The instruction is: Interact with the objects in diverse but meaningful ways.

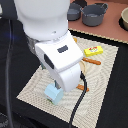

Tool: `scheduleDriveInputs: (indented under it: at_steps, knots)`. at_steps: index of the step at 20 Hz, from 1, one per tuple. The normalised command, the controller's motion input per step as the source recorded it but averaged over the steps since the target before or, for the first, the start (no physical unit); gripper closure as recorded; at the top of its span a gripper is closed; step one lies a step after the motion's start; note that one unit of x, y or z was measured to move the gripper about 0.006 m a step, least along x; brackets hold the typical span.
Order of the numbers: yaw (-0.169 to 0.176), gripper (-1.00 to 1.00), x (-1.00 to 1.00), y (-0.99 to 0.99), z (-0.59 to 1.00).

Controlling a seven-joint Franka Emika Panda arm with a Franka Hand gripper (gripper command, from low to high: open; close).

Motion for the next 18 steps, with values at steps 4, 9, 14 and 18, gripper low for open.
scheduleDriveInputs:
  at_steps: [4,9,14,18]
  knots:
    - [0.016,-1.00,0.17,-0.36,-0.15]
    - [0.002,-1.00,0.26,-0.31,-0.07]
    - [0.002,-1.00,0.20,-0.30,-0.11]
    - [0.027,-1.00,0.20,-0.16,-0.11]
